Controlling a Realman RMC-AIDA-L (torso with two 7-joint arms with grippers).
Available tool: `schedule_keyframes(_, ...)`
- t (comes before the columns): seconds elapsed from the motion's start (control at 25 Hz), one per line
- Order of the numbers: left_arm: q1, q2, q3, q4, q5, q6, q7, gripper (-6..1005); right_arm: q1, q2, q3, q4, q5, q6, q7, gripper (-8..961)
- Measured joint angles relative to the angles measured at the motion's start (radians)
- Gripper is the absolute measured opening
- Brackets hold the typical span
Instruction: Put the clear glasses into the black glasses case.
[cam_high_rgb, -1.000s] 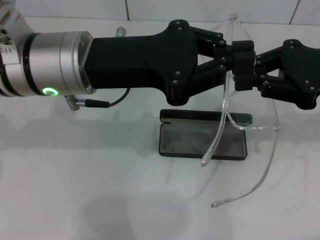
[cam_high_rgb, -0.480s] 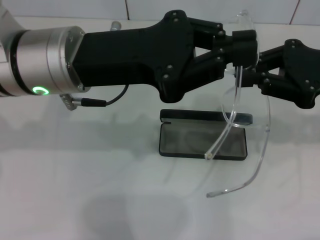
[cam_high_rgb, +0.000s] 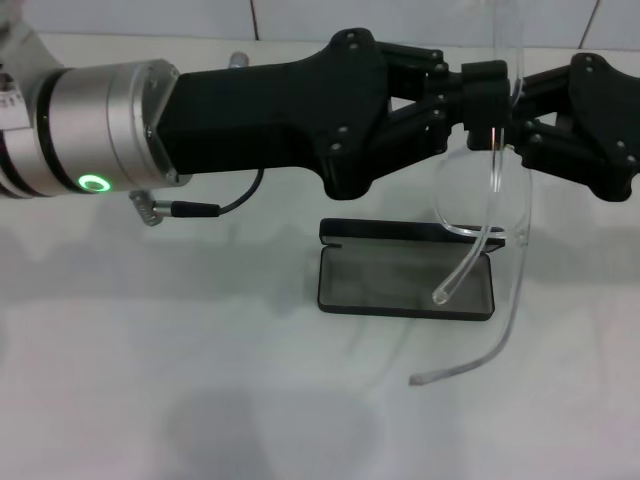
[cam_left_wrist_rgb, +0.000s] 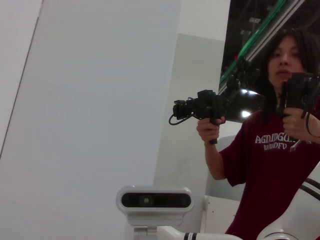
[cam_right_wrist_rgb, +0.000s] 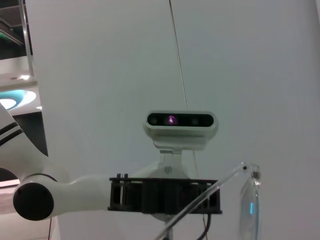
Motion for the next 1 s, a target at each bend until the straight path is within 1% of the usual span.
schedule_keyframes(0.36, -0.001, 0.001, -0.001, -0.018, 0.001, -0.008, 0.028, 93, 0.008, 0.002, -0.017, 0.006, 0.025, -0.009, -0.001, 108)
schedule_keyframes(0.56, 0.003, 0.0, 0.0, -0.024, 0.003, -0.039, 0.036, 91, 0.008, 0.003, -0.018, 0.008, 0.025, -0.005, 0.0, 107)
schedule_keyframes(1.0, 0.012, 0.001, 0.005, -0.02, -0.046, -0.032, 0.038, 88, -0.006, 0.001, -0.019, 0.021, 0.019, 0.06, -0.03, 107)
